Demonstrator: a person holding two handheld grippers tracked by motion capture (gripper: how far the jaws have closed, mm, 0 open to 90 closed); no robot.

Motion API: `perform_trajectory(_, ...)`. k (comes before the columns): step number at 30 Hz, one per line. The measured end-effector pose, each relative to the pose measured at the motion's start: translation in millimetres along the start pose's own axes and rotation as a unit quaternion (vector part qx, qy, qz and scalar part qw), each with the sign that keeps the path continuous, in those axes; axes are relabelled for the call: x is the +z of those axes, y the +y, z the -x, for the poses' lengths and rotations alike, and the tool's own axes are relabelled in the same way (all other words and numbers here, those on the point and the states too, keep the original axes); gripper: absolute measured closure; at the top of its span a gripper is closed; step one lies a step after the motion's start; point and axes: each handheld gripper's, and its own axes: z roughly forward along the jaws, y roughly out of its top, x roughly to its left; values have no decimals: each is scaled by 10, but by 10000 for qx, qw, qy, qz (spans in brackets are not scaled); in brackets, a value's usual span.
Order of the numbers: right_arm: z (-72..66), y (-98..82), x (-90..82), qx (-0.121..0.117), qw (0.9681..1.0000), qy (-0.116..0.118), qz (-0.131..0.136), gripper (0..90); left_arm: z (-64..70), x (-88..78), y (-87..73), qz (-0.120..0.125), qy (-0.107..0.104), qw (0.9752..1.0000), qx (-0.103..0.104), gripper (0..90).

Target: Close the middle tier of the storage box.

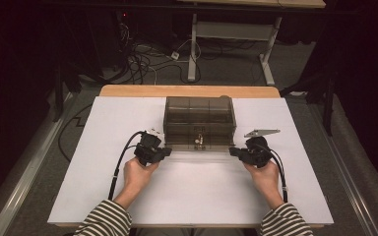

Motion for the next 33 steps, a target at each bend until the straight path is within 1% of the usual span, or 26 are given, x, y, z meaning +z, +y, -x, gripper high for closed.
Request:
perform_trajectory(1,5,7,5,5,10000,-10,8,900,-25,-10,10,-101,40,9998,175,870)
perform_trajectory(6,22,30,39,45,10000,-29,9,900,-32,-5,44,-102,79,9998,179,870)
perform_trajectory(8,30,37,54,37,10000,-47,-14,900,-35,-10,62,-121,93,9997,214,870)
perform_trajectory(11,41,50,63,43,10000,-55,-30,900,-38,-11,87,-101,104,9997,204,870)
perform_trajectory(20,64,118,85,13,9999,-130,-111,900,-83,21,112,-32,80,9999,69,869)
perform_trajectory(24,67,144,93,5,9998,-166,-134,900,-97,29,129,-59,116,9999,79,869)
perform_trajectory(26,67,154,98,-4,9998,-168,-134,900,-99,24,146,-82,137,9998,121,869)
perform_trajectory(29,77,166,109,0,9997,-180,-138,900,-92,21,180,-31,134,9998,107,869)
perform_trajectory(33,94,179,124,51,9997,-202,-141,900,-94,35,215,-40,163,9998,125,868)
